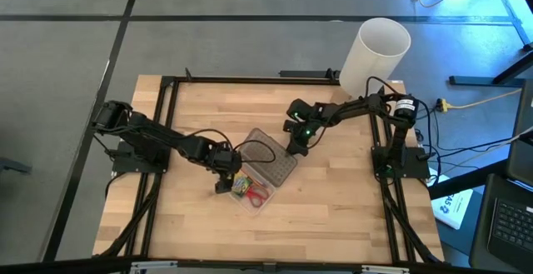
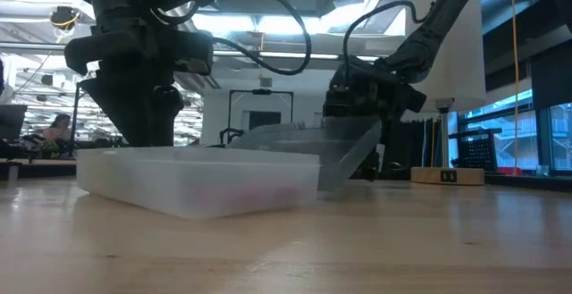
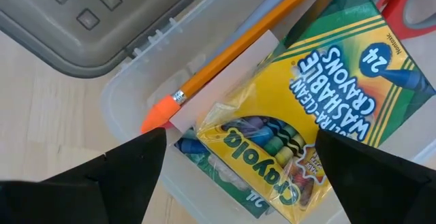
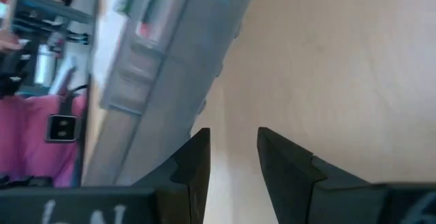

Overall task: Pack school essentials
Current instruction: Close the supply box

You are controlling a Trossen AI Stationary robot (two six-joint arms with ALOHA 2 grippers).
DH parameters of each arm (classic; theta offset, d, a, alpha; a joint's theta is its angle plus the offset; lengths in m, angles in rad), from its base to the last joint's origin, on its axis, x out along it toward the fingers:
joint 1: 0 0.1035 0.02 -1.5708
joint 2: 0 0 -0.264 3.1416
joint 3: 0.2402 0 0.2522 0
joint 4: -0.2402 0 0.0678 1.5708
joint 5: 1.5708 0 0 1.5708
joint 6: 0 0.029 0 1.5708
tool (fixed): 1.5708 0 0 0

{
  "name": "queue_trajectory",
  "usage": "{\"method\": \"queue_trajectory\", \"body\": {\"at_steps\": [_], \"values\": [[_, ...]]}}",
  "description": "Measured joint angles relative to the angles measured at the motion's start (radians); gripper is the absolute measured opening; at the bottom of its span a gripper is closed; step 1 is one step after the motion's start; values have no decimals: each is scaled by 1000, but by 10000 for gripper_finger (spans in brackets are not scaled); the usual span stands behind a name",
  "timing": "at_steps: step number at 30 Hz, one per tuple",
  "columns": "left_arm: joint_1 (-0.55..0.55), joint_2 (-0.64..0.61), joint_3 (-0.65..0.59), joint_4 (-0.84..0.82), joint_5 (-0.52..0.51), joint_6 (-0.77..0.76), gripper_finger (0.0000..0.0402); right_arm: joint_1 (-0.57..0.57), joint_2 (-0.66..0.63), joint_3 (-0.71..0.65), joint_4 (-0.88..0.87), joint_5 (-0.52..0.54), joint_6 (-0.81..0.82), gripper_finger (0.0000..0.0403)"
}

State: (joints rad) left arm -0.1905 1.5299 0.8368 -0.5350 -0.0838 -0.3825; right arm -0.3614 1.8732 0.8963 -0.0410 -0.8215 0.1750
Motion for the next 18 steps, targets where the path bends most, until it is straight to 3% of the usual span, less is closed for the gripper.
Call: {"method": "queue_trajectory", "body": {"at_steps": [11,18], "values": [[29,0,-1,0,-1,0,373,35,-1,58,23,-69,6,126],[34,1,-1,0,-4,-1,373,103,-2,144,22,-51,3,126]]}}
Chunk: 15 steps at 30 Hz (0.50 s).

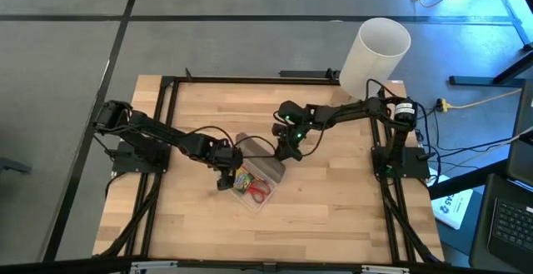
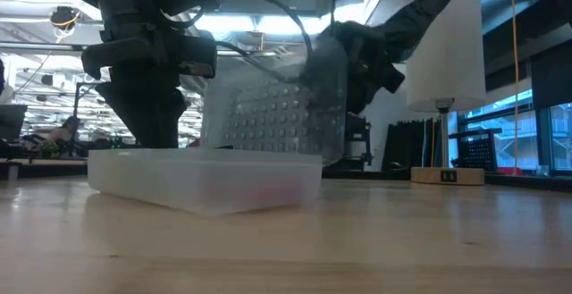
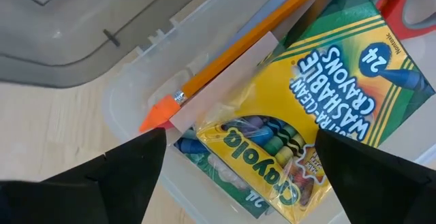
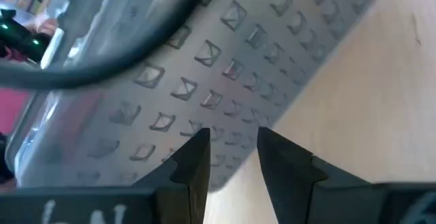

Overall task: Pack school essentials
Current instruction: Close the supply box

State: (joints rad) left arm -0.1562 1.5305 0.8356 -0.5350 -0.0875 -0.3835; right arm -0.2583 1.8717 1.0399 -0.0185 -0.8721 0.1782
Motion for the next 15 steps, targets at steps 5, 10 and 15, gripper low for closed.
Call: {"method": "queue_trajectory", "body": {"at_steps": [5,10,15], "values": [[0,-1,0,2,-1,-3,373,45,0,30,-2,45,2,126],[0,-13,-2,5,-1,-7,373,71,-1,44,-8,57,3,126],[0,-68,-5,-18,-11,-8,373,81,-1,55,-12,90,22,126]]}}
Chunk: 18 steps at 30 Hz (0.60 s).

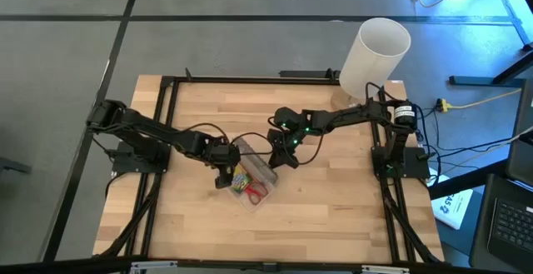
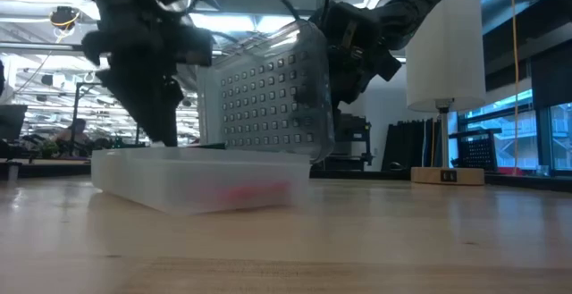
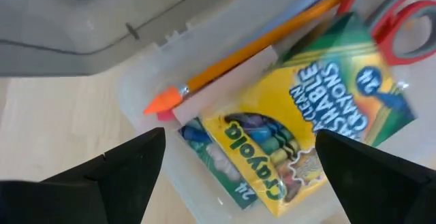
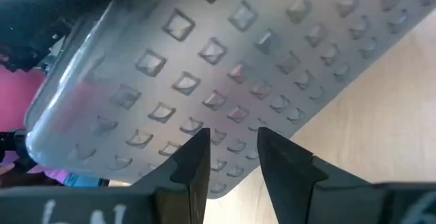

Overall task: Pack school essentials
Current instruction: Close the supply box

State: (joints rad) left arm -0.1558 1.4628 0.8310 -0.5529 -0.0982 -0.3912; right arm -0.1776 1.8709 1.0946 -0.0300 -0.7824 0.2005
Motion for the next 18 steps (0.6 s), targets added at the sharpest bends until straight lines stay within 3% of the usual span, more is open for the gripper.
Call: {"method": "queue_trajectory", "body": {"at_steps": [18], "values": [[-2,-131,2,-123,9,-56,373,-1,0,0,2,15,6,126]]}}
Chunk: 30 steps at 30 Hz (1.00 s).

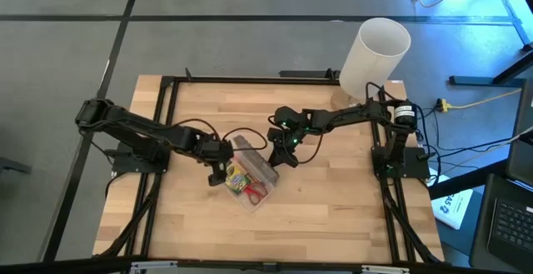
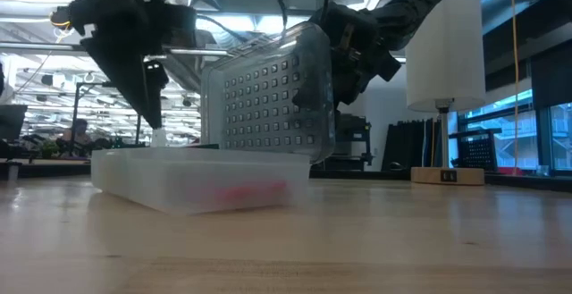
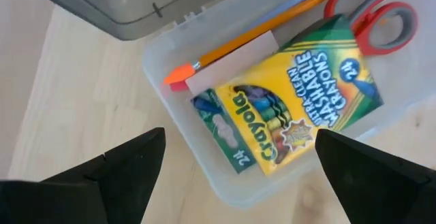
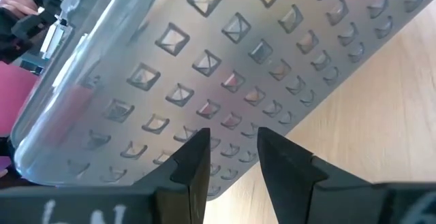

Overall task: Pack school essentials
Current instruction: Close the supply box

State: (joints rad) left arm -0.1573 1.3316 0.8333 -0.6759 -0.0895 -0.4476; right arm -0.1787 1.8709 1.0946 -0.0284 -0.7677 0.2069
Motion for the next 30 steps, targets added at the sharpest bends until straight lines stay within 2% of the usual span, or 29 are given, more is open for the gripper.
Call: {"method": "queue_trajectory", "body": {"at_steps": [7,12,19,24,30], "values": [[-6,-134,2,-30,-2,-7,373,6,0,0,4,1,-1,126],[-21,-243,2,-55,-60,-14,373,32,0,31,1,11,-3,126],[-44,-345,2,-58,-99,-17,373,101,-1,92,4,164,-12,126],[-65,-353,3,-40,-134,-17,373,158,-1,93,-3,237,-39,126],[-98,-240,3,-13,-132,-17,373,214,-1,93,-2,327,-59,126]]}}
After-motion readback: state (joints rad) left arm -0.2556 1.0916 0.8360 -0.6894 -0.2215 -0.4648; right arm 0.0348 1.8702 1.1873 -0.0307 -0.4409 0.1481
